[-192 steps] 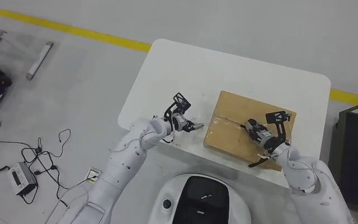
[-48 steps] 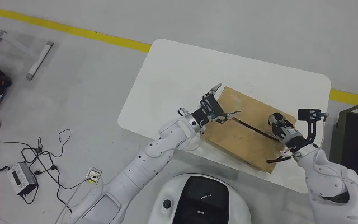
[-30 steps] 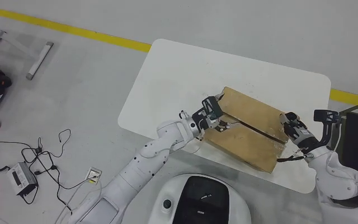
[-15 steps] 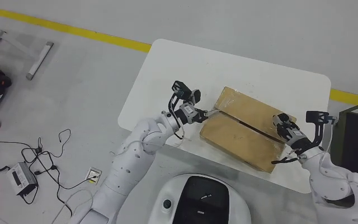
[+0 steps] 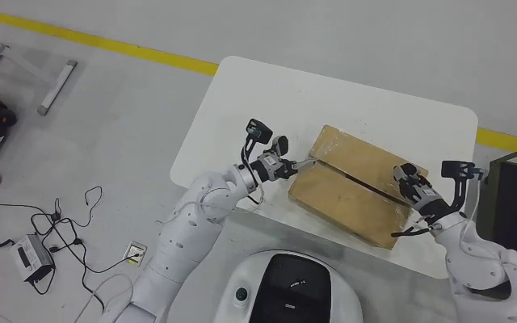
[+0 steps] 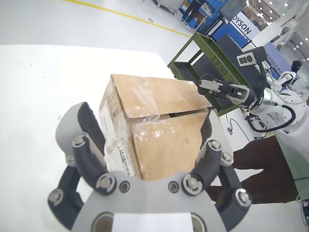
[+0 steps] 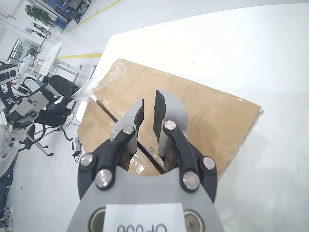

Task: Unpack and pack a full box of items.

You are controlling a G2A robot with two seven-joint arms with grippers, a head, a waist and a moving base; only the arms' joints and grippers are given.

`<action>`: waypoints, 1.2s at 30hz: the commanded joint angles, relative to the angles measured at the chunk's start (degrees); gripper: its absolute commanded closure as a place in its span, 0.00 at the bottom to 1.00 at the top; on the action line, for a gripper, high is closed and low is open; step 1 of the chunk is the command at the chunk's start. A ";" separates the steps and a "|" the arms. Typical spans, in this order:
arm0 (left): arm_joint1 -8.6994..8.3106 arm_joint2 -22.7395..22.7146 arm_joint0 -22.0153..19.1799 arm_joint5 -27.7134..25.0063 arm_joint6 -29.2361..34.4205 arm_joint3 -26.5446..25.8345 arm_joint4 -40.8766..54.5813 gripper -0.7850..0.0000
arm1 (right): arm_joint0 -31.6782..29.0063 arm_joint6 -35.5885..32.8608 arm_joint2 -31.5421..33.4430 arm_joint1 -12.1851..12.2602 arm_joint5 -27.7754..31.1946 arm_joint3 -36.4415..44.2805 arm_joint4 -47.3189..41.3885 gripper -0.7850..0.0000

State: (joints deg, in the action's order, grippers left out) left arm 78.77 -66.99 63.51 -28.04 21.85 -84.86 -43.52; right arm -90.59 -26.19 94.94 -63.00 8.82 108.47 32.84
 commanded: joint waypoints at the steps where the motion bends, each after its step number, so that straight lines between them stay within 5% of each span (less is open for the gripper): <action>1: 0.19 1.10 -0.65 0.96 1.74 1.06 1.89 0.00 | -0.18 0.15 0.11 0.00 -0.03 0.24 -0.09 0.81; 11: 1.27 5.18 -5.17 4.30 5.68 6.05 10.61 0.00 | -1.53 0.78 0.66 0.00 0.26 0.43 -0.16 0.84; 13: 1.45 5.64 -5.96 5.15 5.47 6.79 11.18 0.10 | -1.67 0.78 0.76 0.01 0.29 0.51 -0.22 0.85; 16: 1.64 6.21 -6.71 5.76 5.00 7.91 11.93 0.41 | -1.82 0.77 0.89 0.02 0.33 0.67 -0.25 0.85; 19: 1.76 6.66 -7.40 5.90 4.89 8.85 12.36 0.55 | -1.92 0.83 0.88 0.02 0.44 0.75 -0.22 0.85; 28: 1.87 7.46 -8.07 4.55 3.97 9.13 12.93 0.52 | -1.40 0.52 -0.82 -0.08 0.21 0.14 0.54 0.85; 32: 1.66 6.96 -7.54 3.47 3.46 8.36 13.19 0.51 | -0.28 -0.06 -2.91 -0.17 0.12 -1.55 1.93 1.00; 36: 1.50 6.60 -7.30 3.63 3.56 8.89 13.44 0.50 | 1.14 0.14 -5.04 -0.36 -0.22 -2.87 2.52 1.00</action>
State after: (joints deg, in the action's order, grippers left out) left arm 80.29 -60.38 56.19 -24.48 25.45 -76.10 -30.02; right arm -89.69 -26.07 90.24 -63.32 8.70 105.77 35.30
